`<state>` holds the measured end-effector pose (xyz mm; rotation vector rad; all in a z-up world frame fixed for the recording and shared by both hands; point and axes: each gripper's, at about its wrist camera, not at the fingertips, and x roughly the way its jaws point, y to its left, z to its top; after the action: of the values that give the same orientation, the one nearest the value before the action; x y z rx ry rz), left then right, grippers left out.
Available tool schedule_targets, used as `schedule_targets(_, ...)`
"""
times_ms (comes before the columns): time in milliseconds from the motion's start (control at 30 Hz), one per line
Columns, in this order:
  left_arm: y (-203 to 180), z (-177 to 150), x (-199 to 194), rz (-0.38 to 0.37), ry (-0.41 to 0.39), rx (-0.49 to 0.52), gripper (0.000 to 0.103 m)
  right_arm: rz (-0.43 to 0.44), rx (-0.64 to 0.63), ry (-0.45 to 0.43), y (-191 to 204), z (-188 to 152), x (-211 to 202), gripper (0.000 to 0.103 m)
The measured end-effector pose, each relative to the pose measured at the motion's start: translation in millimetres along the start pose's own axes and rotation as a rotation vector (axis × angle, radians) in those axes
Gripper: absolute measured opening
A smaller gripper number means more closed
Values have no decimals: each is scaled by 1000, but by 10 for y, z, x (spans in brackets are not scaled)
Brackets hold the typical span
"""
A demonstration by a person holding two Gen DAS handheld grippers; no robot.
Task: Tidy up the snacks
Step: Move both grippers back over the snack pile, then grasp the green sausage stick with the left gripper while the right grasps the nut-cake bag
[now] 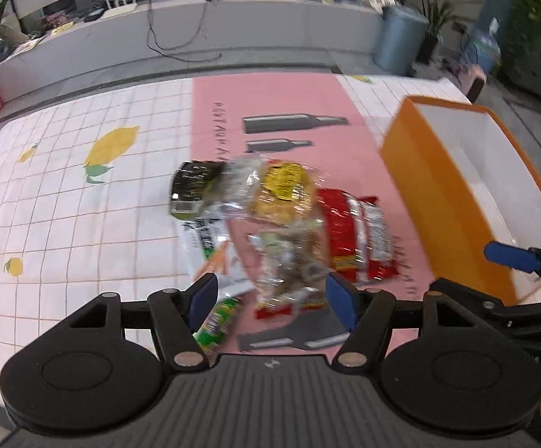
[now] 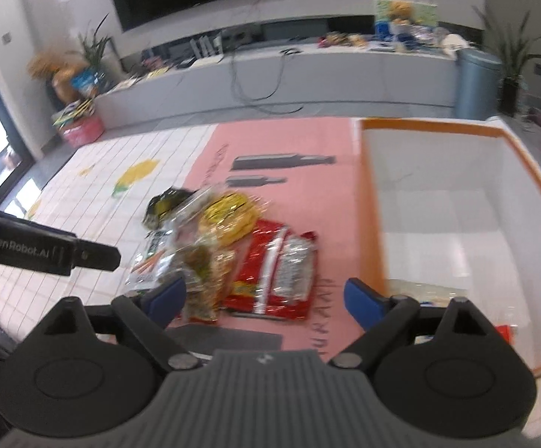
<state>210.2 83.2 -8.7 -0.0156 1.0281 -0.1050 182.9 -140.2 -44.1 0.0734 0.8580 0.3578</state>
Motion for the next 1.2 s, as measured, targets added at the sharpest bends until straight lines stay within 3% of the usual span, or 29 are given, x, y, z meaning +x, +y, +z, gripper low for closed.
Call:
schedule_targets(67,120,-104,61,16,-41,23,83,-1,-8,17,79,-3,120,90)
schedule_targets(167,241,-285,232,17,-42,94,83,-4,-17,43,136,-16,290,90)
schedule_targets(300,470,-431,561,-42,62,20,71,-34,9,75,112,-49,465,90)
schedule_targets(433,491,-488,748,-11,112,53,58,-38,48,78,47,-58,543,88)
schedule_targets(767,336,-519,943,45,127,115,51,-9,60,98,6,-83,612,88)
schedule_targets(833,312,-516,947,32,126,119,36,-12,63,103,8,-90,632,88)
schedule_targets(900,308,-514,938,16,129,112,28,-17,64,107,15,-96,650,88)
schedule_targets(1200,285,-569,895,38,106,90,26,-60,101,97,66,-107,700,92)
